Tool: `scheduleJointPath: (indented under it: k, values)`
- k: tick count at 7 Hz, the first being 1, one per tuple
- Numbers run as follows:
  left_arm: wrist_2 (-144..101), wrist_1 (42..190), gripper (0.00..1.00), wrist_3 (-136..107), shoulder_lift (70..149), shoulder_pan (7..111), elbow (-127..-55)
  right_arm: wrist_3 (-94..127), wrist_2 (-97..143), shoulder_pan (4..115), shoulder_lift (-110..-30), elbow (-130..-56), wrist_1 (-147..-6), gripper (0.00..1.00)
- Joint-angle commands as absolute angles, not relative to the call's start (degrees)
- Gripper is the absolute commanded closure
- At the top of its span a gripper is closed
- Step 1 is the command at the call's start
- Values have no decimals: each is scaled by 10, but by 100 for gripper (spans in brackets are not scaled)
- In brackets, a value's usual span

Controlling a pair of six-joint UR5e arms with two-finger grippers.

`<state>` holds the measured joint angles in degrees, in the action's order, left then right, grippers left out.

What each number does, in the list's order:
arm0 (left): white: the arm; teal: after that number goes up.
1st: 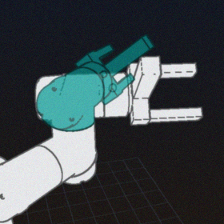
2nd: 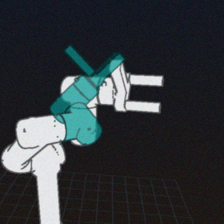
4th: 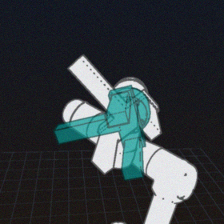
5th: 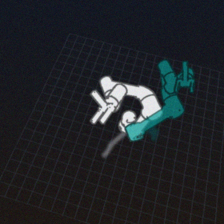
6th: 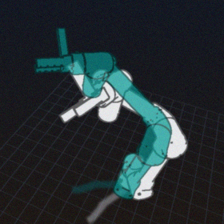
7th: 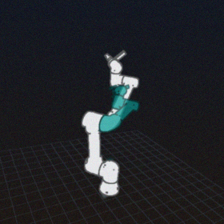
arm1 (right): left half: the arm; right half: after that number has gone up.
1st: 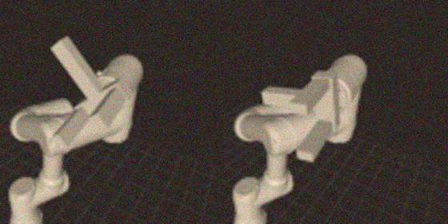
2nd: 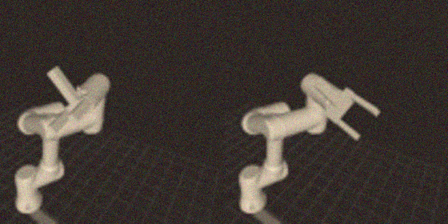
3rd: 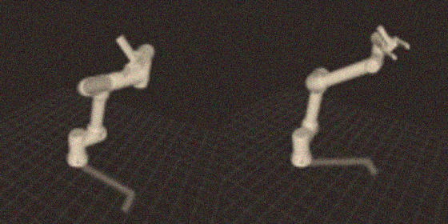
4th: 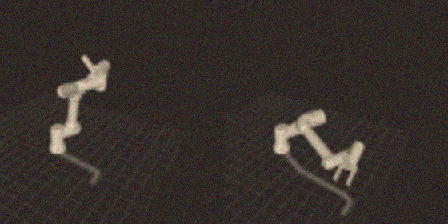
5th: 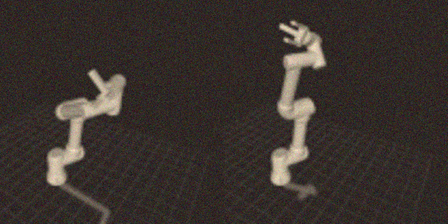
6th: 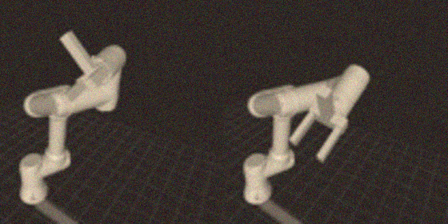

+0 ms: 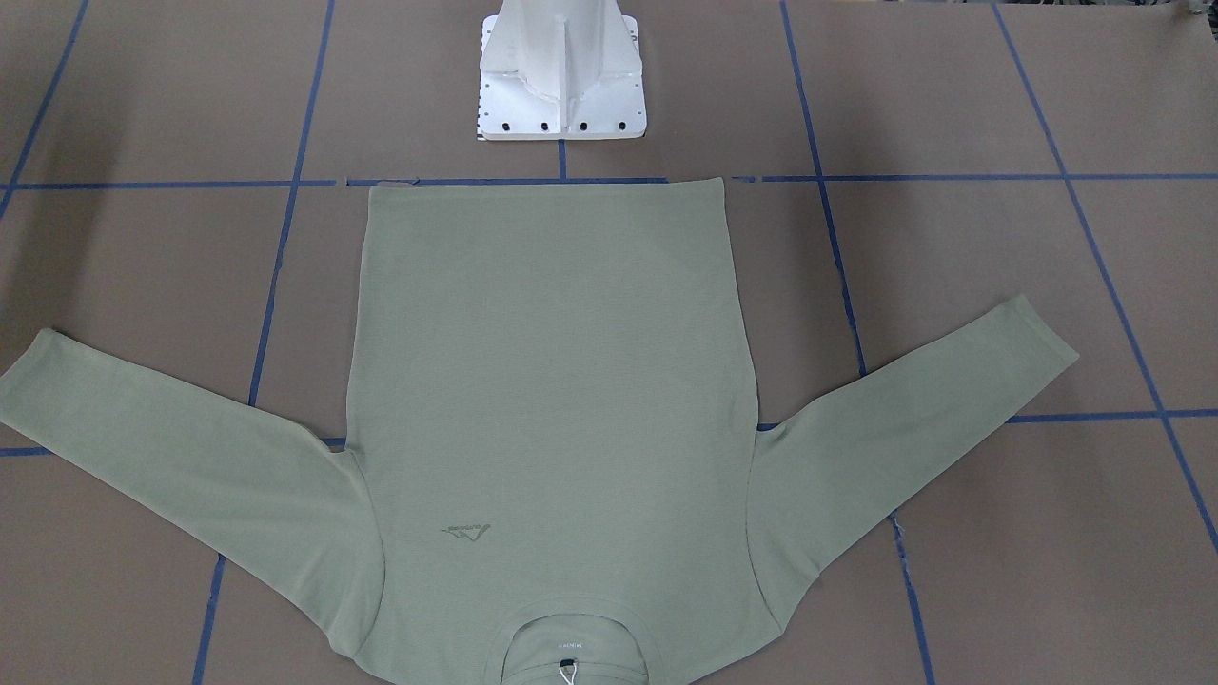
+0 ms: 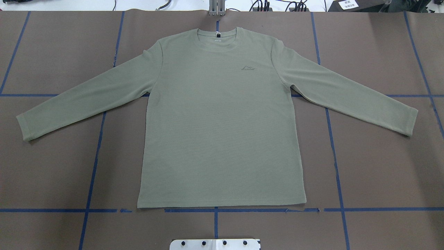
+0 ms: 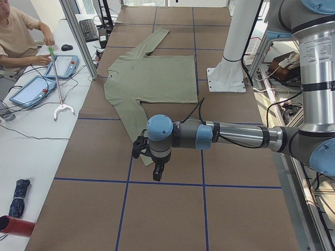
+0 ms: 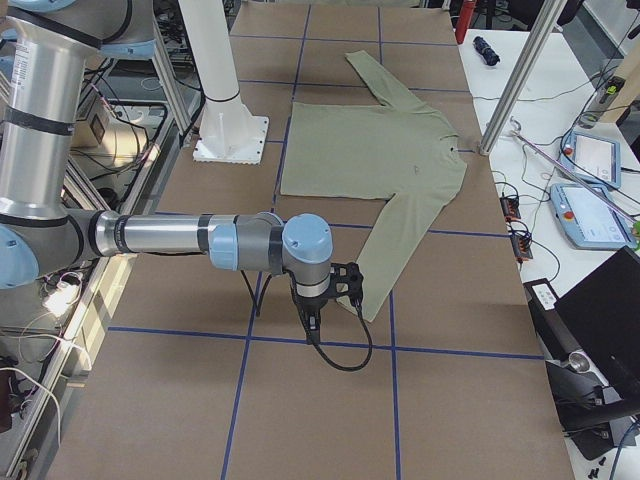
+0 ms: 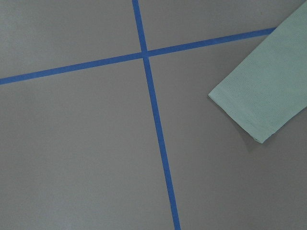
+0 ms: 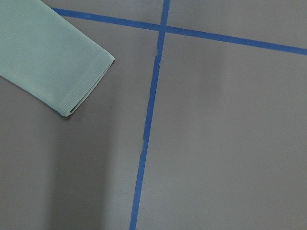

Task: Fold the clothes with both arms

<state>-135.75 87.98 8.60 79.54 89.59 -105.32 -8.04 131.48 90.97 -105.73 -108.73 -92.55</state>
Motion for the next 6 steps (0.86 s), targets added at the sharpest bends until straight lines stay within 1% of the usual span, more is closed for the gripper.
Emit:
scheduleJointPath:
  k: [1,4,5,6]
  values:
    - [-1357,880,0,90,795,896,-1061,-80,1315,910,-1056,-1088,-925,0]
    - [-1395,881,0,91,791,896,-1089,-79,1321,909,-1054,-1090,-925,0]
    - [-1387,902,0,91,792,896,-1090,-77,1324,909,-1048,-1092,-924,0]
    - [-1381,962,0,91,788,896,-1084,-76,1325,908,-1035,-1092,-924,0]
